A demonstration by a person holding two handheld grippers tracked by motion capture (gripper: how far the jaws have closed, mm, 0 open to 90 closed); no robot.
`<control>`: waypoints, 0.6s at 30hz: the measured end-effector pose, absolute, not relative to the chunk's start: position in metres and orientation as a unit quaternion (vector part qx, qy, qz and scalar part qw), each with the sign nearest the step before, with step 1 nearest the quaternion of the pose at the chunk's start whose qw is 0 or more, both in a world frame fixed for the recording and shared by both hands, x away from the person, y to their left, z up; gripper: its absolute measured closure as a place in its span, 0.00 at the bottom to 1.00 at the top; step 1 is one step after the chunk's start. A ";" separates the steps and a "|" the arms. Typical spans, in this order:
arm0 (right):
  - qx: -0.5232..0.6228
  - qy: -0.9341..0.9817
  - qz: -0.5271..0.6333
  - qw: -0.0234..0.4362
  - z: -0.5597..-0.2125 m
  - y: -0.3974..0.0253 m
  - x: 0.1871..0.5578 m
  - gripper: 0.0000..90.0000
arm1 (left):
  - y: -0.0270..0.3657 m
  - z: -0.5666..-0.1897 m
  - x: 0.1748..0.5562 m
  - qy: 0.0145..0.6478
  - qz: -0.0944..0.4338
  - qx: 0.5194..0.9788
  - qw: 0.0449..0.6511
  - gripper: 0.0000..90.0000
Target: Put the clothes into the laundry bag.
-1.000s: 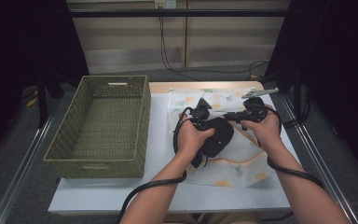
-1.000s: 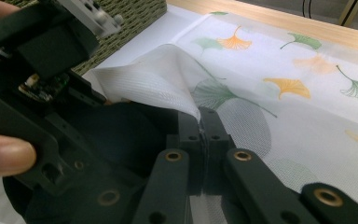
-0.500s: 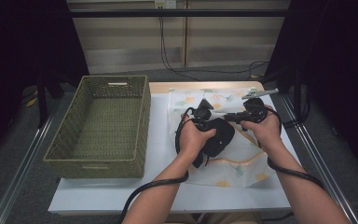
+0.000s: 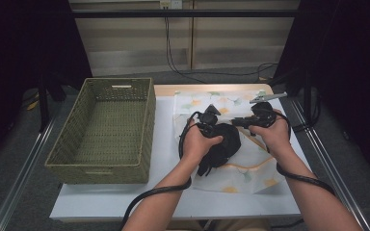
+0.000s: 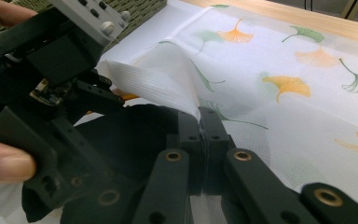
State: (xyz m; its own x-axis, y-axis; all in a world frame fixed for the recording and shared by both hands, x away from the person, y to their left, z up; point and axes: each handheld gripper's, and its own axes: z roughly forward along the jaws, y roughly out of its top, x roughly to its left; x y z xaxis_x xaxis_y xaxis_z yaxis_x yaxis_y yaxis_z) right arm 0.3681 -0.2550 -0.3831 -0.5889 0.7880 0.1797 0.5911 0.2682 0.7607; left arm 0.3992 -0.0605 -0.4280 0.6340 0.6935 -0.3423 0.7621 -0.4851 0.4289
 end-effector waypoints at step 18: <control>0.441 0.787 0.415 0.115 -0.384 -0.249 0.370 1.00 | -0.045 -0.417 0.382 0.365 -0.032 0.897 0.248 0.07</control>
State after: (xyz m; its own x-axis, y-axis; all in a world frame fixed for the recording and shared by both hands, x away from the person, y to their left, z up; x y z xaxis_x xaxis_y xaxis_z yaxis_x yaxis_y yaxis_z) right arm 0.3703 -0.2491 -0.3844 -0.5840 0.7903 0.1854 0.5995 0.2660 0.7549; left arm 0.3817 -0.0450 -0.4171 0.7321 0.6381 -0.2383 0.6700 -0.6117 0.4206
